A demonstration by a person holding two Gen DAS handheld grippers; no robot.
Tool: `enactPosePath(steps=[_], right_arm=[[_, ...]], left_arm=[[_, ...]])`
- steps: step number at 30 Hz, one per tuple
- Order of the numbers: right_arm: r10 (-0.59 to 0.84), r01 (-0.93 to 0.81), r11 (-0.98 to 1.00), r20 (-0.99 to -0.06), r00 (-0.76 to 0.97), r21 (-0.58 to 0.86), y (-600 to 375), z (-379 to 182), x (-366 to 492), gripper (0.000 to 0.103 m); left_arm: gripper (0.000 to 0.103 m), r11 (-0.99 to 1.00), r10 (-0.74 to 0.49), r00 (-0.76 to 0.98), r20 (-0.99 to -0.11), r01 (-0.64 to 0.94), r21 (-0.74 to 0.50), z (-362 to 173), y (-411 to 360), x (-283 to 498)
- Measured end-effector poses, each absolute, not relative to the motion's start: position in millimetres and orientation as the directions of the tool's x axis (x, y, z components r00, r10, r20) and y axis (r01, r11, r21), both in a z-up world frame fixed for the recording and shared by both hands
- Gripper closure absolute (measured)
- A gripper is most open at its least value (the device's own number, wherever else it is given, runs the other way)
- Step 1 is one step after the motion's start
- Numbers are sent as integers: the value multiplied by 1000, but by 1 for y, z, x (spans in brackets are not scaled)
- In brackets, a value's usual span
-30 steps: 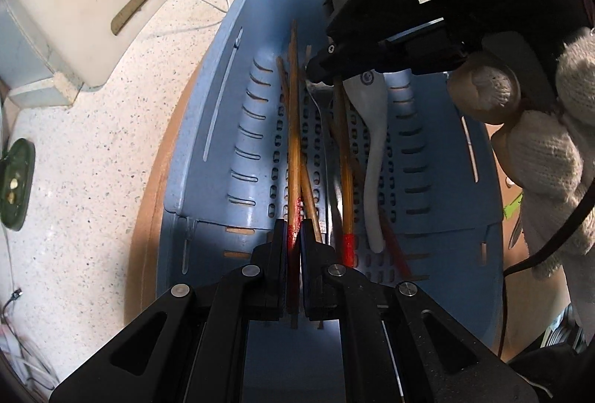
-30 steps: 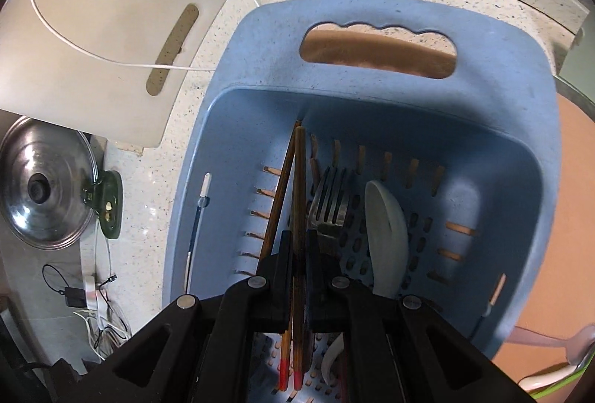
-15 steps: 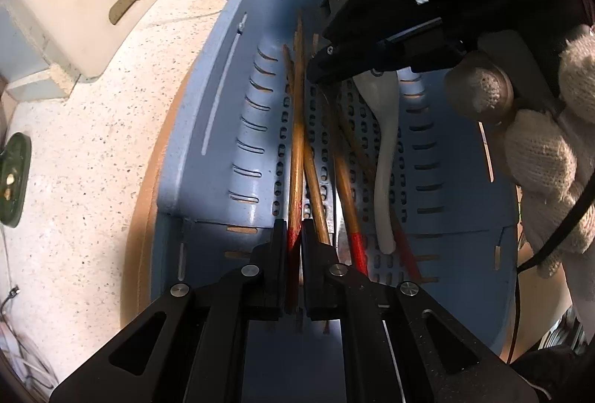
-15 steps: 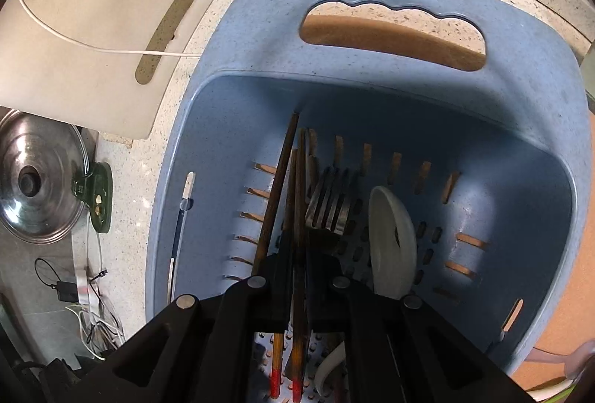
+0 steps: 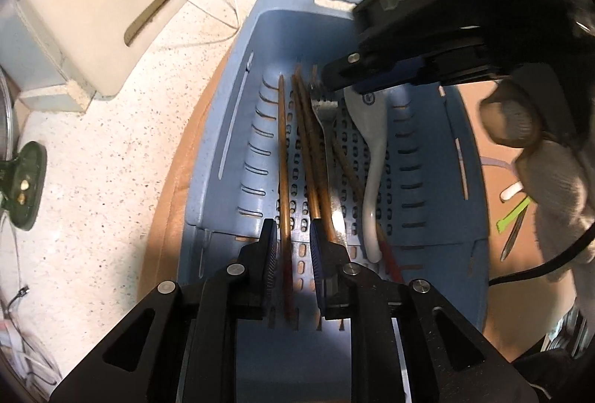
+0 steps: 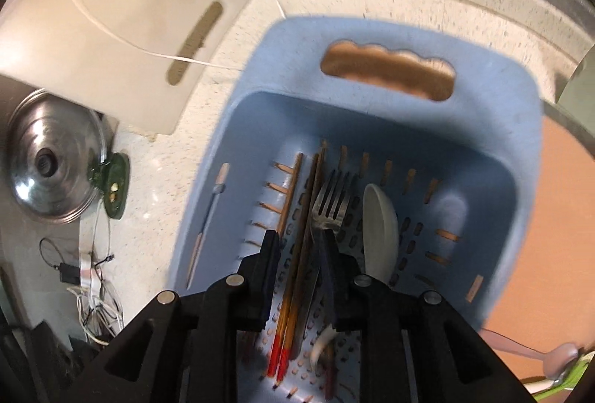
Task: Organize utensils
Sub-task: 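Open both tools to release the chopsticks in the basket, then move both tools back over the remaining spoons on the cloth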
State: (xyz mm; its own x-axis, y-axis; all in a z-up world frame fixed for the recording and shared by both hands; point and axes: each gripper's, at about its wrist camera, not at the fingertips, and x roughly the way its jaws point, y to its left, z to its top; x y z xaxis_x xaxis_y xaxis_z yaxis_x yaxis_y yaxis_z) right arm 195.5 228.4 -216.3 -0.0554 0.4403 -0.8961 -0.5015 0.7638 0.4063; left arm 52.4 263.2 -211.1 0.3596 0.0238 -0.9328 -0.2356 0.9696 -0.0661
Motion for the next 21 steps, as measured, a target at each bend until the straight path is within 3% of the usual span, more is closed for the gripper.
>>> enactPosePath(steps=[10, 12, 14, 16, 21], right_arm=[[545, -547, 714, -837, 42, 438, 130, -156, 186, 82], [558, -558, 710, -827, 72, 431, 107, -146, 184, 77], [578, -562, 712, -806, 130, 420, 78, -134, 182, 61], [598, -558, 719, -778, 192, 415, 49, -124, 179, 55], [593, -552, 735, -768, 243, 393, -8, -114, 171, 52]], left_arm=[[87, 976, 52, 438, -897, -212, -47, -168, 245, 34], [87, 980, 47, 459, -887, -194, -48, -158, 235, 33], [87, 984, 41, 476, -878, -170, -46, -150, 223, 33], [86, 988, 26, 489, -872, -145, -51, -147, 213, 36], [86, 997, -23, 505, -863, -55, -59, -143, 177, 45]])
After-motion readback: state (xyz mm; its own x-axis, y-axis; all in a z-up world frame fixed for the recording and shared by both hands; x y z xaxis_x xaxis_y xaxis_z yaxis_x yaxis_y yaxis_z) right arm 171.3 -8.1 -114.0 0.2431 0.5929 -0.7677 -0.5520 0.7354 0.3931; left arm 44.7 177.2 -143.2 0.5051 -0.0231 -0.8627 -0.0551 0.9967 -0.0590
